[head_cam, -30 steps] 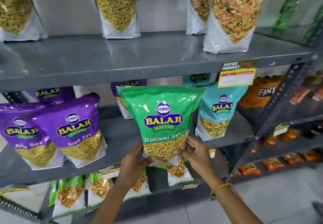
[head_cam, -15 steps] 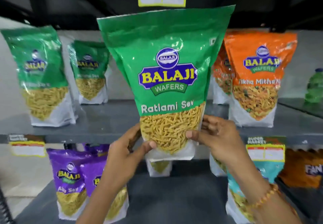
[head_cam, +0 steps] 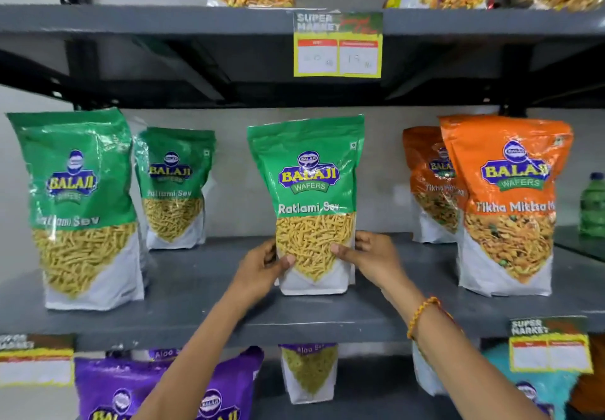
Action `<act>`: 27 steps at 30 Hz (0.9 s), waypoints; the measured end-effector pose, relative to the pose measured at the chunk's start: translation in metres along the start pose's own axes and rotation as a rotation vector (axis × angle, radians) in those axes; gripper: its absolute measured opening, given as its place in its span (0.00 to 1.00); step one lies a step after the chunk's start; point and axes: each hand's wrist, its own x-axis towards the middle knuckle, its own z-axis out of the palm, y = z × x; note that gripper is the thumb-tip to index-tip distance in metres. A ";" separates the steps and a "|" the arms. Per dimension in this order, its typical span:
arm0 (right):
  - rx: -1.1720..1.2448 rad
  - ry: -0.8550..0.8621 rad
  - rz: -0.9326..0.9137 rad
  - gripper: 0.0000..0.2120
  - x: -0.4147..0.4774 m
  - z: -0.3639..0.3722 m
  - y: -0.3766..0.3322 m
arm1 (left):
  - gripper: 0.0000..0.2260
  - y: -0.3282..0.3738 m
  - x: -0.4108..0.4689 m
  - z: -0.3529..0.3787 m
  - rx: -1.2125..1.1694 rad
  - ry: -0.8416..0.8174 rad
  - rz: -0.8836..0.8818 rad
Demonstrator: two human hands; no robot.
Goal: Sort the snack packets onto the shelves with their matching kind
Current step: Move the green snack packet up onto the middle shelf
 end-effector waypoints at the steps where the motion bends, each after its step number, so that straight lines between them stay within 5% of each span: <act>1: -0.014 -0.003 0.007 0.10 0.000 -0.001 0.001 | 0.13 -0.002 0.001 0.000 -0.022 -0.011 -0.006; 5: -0.048 -0.063 0.041 0.10 -0.003 -0.006 0.001 | 0.15 -0.006 -0.001 -0.003 -0.112 -0.093 -0.057; 22: -0.235 -0.059 0.135 0.12 -0.029 -0.010 -0.006 | 0.09 0.007 -0.018 -0.002 0.183 -0.120 -0.108; 25: -0.394 0.120 -0.018 0.25 -0.042 -0.007 -0.015 | 0.19 0.014 -0.029 -0.007 0.296 0.023 -0.086; 27: -0.310 0.239 -0.164 0.21 -0.059 -0.001 -0.030 | 0.24 0.022 -0.049 -0.012 0.264 0.162 -0.033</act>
